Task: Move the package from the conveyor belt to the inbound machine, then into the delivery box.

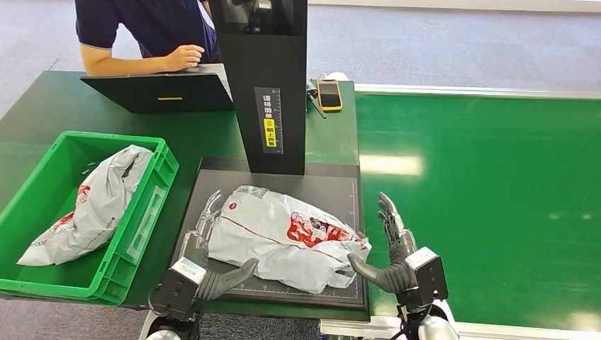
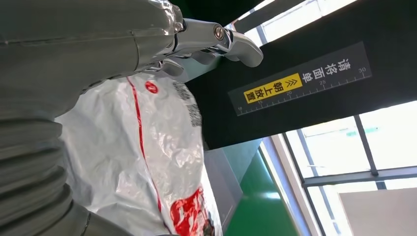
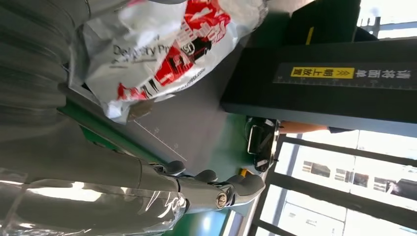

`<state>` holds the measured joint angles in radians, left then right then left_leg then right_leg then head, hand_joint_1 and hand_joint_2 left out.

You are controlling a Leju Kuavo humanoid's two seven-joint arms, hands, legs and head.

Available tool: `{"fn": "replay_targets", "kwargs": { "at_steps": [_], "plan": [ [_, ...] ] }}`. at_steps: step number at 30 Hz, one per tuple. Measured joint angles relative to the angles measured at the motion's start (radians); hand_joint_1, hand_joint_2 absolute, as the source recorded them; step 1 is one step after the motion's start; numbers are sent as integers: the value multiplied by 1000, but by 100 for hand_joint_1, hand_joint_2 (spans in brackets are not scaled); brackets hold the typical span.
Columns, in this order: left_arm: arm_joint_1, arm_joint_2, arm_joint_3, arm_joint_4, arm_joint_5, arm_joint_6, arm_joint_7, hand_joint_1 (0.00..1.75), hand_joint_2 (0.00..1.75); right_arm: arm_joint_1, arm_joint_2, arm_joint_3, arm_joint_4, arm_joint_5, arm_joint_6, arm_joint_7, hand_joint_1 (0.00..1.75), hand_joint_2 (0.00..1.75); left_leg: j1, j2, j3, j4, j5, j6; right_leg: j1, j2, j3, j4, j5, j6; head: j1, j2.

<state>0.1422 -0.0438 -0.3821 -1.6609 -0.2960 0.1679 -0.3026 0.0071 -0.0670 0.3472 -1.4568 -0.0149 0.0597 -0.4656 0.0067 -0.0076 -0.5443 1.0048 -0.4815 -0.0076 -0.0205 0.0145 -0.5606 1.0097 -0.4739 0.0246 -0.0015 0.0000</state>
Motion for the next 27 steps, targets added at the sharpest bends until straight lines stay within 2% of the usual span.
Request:
{"fn": "replay_targets", "kwargs": {
  "at_steps": [2,6,10,15,22,27],
  "plan": [
    [0,1,-2,0,0,0,-1,0,175,8,-1,-9,-15,-11,-12,-21,0,175,0,0,0,0,0,0,0,0,0,0,0,0,0,0],
    [1,1,-3,0,3,-10,-10,0,175,67,-1,-69,-104,-71,-50,-123,0,175,0,-1,0,0,0,0,0,-1,0,0,0,0,0,0],
    [4,1,-1,0,0,-41,-18,0,175,194,24,-208,-301,-103,17,-159,0,175,0,-3,-2,0,-1,0,0,-3,-1,0,-1,0,0,0],
    [14,1,6,-1,-16,-58,-23,0,175,308,98,-370,-504,-104,130,-227,0,175,0,-2,-2,0,-1,0,0,-2,-1,0,-1,0,0,0],
    [4,-7,9,3,-68,-137,-7,0,175,333,198,-554,-710,-105,213,-234,0,175,0,-1,0,0,-1,0,0,-1,0,0,-1,0,0,0],
    [-51,-32,-62,87,-292,-199,67,0,175,324,226,-585,-752,-88,222,-234,0,175,0,-1,0,0,0,1,-2,-2,1,0,0,1,0,0]
  ]
}}
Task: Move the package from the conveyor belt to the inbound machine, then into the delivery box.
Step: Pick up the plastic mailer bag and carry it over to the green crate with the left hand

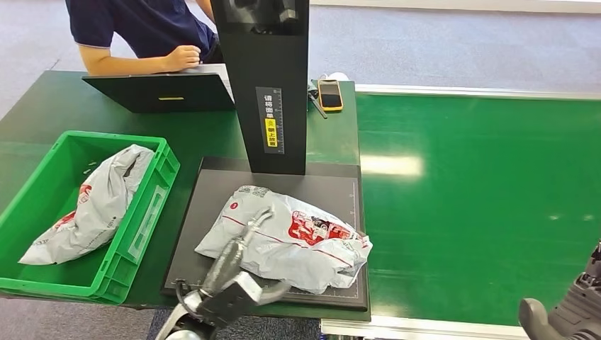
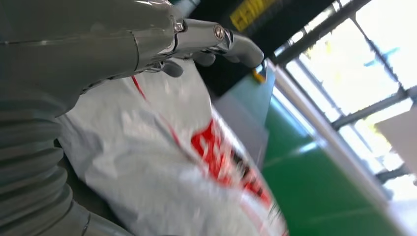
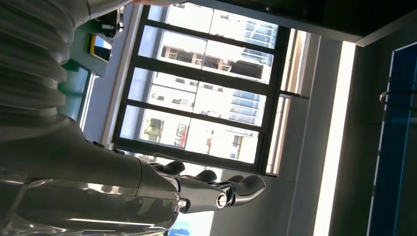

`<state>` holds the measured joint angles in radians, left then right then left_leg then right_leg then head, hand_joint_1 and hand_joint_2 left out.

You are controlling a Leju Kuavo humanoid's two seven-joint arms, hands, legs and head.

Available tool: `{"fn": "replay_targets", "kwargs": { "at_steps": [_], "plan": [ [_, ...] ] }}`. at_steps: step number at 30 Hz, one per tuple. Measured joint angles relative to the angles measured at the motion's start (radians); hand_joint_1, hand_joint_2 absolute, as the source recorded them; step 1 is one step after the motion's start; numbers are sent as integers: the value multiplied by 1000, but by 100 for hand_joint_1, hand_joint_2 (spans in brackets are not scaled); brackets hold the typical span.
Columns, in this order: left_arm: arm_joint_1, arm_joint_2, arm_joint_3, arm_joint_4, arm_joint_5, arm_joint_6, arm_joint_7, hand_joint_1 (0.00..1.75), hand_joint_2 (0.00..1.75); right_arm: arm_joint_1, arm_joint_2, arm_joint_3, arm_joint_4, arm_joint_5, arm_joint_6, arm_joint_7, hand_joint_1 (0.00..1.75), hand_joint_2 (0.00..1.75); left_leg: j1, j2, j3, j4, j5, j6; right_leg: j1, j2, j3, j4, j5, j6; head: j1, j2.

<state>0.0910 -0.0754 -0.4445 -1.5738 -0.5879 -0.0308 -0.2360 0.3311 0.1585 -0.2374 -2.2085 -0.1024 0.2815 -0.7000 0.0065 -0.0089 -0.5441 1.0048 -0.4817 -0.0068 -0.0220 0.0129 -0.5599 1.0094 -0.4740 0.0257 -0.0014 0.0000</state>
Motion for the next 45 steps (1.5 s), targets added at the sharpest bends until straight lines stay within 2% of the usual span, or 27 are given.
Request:
{"fn": "replay_targets", "kwargs": {
  "at_steps": [3,9,16,21,22,25,26,39,45],
  "plan": [
    [-55,-7,-60,103,-101,-17,24,0,175,-2,2,0,-12,7,-22,0,0,175,-1,0,0,0,0,0,-1,0,0,0,0,0,0,0],
    [-164,5,-120,298,-152,-1,14,0,175,-2,6,-3,-34,13,-4,0,0,175,-1,0,0,0,0,0,0,0,0,0,0,0,0,0],
    [-243,52,-144,372,-182,16,31,0,175,-1,15,-5,-41,23,24,0,0,175,-1,0,0,0,1,0,1,0,0,0,0,0,0,0],
    [-285,87,-150,418,-155,6,10,0,175,-1,16,-5,-41,26,31,0,0,175,-1,0,1,0,1,0,0,0,1,0,0,0,0,0],
    [-290,92,-151,424,-150,5,5,10,175,-1,16,-5,-41,26,31,0,0,175,-1,0,1,0,1,0,0,0,1,0,0,0,0,0],
    [-302,104,-157,436,-140,6,-4,141,175,-1,16,-5,-41,28,31,0,0,175,-1,0,1,0,1,0,0,0,1,0,0,0,0,0],
    [-304,107,-159,437,-137,6,-6,175,175,0,16,-5,-41,29,31,0,0,175,-1,0,1,0,1,0,0,0,1,0,0,0,0,0],
    [-340,127,-173,440,-105,22,-22,175,175,2,16,-5,-41,39,31,0,0,175,-1,0,1,0,1,0,0,0,2,0,0,0,0,0],
    [-332,130,-174,431,-97,90,-38,175,175,8,16,-5,-41,43,28,0,0,175,-1,0,1,0,1,0,0,0,1,0,0,0,0,0]
  ]
}}
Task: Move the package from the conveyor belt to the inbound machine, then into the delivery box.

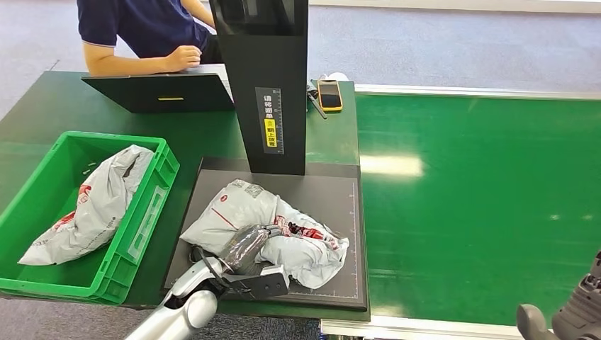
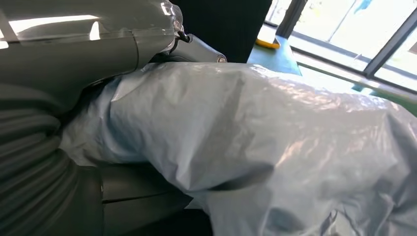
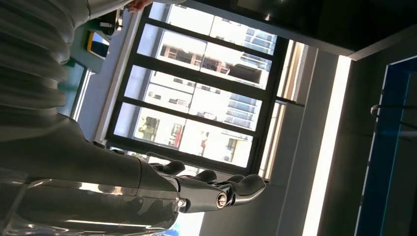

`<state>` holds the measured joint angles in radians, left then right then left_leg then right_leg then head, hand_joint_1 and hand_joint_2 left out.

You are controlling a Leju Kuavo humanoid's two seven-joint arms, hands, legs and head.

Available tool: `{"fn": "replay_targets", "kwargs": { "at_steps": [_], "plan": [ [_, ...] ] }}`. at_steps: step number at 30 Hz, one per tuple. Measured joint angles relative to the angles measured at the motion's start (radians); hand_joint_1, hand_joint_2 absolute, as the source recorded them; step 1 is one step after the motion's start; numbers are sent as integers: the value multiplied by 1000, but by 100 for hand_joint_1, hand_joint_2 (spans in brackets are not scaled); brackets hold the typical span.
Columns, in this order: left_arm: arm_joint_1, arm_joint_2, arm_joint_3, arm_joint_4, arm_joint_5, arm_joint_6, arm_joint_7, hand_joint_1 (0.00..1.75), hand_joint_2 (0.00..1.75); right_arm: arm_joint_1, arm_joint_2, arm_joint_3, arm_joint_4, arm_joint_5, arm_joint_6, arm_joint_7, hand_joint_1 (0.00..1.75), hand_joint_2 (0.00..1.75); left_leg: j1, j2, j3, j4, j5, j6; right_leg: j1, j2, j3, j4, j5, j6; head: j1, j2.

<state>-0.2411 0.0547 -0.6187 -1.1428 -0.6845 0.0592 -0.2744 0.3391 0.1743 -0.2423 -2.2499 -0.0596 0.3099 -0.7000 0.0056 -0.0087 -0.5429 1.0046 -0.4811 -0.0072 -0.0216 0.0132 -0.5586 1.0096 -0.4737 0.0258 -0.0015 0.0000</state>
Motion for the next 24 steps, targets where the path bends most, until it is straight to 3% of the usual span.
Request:
{"fn": "replay_targets", "kwargs": {
  "at_steps": [6,10,16,20,24],
  "plan": [
    [31,23,8,-86,-3,97,-8,175,175,13,0,-3,0,5,-6,0,0,175,0,0,-1,0,0,0,0,0,-1,0,0,0,0,0],
    [79,43,73,-274,25,244,-46,175,175,25,1,-4,0,17,-21,0,0,175,0,0,-1,0,0,0,0,0,-1,0,0,0,0,0],
    [167,62,241,-629,207,468,-241,175,175,40,3,7,0,25,-47,0,0,175,0,1,-2,0,0,0,0,1,-2,0,0,0,0,0],
    [226,88,351,-784,370,521,-365,175,175,46,3,17,1,24,-61,0,0,175,1,0,-2,-1,0,0,1,0,-2,0,-1,0,0,0],
    [266,127,429,-918,488,575,-420,175,175,52,3,29,1,19,-74,0,0,175,1,0,-2,-1,0,0,1,0,-1,0,-1,0,0,0]
  ]
}}
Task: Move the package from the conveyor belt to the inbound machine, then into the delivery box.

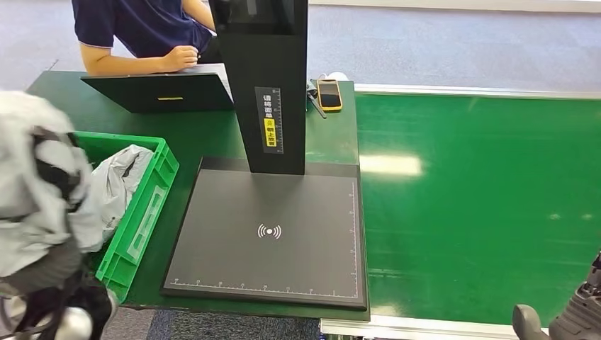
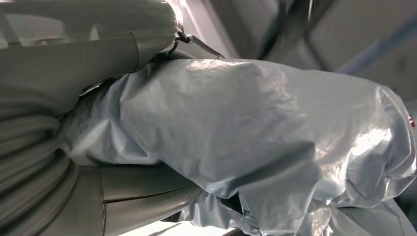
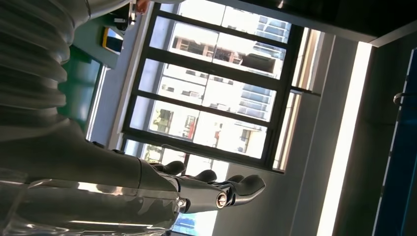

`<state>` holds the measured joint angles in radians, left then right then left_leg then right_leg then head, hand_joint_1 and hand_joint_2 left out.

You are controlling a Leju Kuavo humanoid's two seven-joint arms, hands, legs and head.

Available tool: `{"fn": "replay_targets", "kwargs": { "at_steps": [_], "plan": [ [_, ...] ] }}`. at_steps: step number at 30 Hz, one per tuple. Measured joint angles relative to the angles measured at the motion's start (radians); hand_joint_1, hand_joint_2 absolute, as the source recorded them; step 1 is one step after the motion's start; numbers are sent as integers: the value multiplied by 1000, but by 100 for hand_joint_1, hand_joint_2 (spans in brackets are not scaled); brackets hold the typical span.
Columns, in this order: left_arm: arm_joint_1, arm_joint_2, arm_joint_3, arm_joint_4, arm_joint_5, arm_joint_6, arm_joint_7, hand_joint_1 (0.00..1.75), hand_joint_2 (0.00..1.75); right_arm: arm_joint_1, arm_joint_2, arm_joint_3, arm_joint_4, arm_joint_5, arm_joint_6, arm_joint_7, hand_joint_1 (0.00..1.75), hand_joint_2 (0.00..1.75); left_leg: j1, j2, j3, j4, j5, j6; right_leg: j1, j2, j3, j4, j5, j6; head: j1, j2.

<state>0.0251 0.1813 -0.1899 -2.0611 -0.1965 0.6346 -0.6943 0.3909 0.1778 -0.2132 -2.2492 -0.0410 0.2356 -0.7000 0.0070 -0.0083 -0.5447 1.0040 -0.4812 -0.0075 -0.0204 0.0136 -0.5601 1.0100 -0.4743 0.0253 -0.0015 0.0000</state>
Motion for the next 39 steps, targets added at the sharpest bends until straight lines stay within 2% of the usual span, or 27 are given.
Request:
{"fn": "replay_targets", "kwargs": {
  "at_steps": [5,8,12,16,22,28,31,34,37,39],
  "plan": [
    [10,34,72,-97,63,8,1,175,175,3,0,16,0,0,-11,0,0,175,0,-1,1,0,0,0,0,-1,0,0,0,0,0,0],
    [-44,37,141,-81,62,-92,71,175,175,3,0,28,0,4,-21,0,0,175,0,-2,1,1,1,0,0,-3,0,0,0,0,0,0],
    [-212,38,234,45,-27,-232,251,175,175,1,-1,45,1,6,-29,0,0,175,0,-3,1,1,4,-1,0,-4,1,0,3,-2,0,0],
    [-420,55,271,255,-127,-308,365,175,175,-11,-5,57,7,6,-30,0,0,175,0,-2,-1,1,7,-1,1,-3,-1,0,6,-3,0,0],
    [-660,82,266,540,-248,-335,446,175,175,-28,-7,72,20,10,-39,0,0,175,0,-2,-2,1,8,-2,1,-2,-2,0,7,-2,0,0],
    [-829,118,227,800,-323,-339,473,175,175,-46,-7,90,36,23,-50,0,0,175,1,-1,-3,1,8,-2,1,-1,-3,1,7,-2,0,0],
    [-868,148,218,888,-308,-341,456,175,175,-60,-7,95,47,28,-49,0,0,175,1,0,-3,1,8,-2,1,0,-4,1,7,-2,0,0],
    [-872,182,217,944,-268,-344,425,175,175,-70,-7,97,58,31,-49,0,0,175,1,1,-4,0,8,-2,1,1,-4,1,7,-2,0,0],
    [-837,212,225,970,-217,-344,389,175,175,-72,-7,97,65,31,-50,0,0,175,1,1,-4,0,8,-2,1,1,-5,1,7,-3,0,0],
    [-788,228,238,973,-179,-341,366,175,175,-69,-7,97,66,31,-52,0,0,175,1,1,-4,0,8,-2,1,1,-5,1,7,-3,0,0]
  ]
}}
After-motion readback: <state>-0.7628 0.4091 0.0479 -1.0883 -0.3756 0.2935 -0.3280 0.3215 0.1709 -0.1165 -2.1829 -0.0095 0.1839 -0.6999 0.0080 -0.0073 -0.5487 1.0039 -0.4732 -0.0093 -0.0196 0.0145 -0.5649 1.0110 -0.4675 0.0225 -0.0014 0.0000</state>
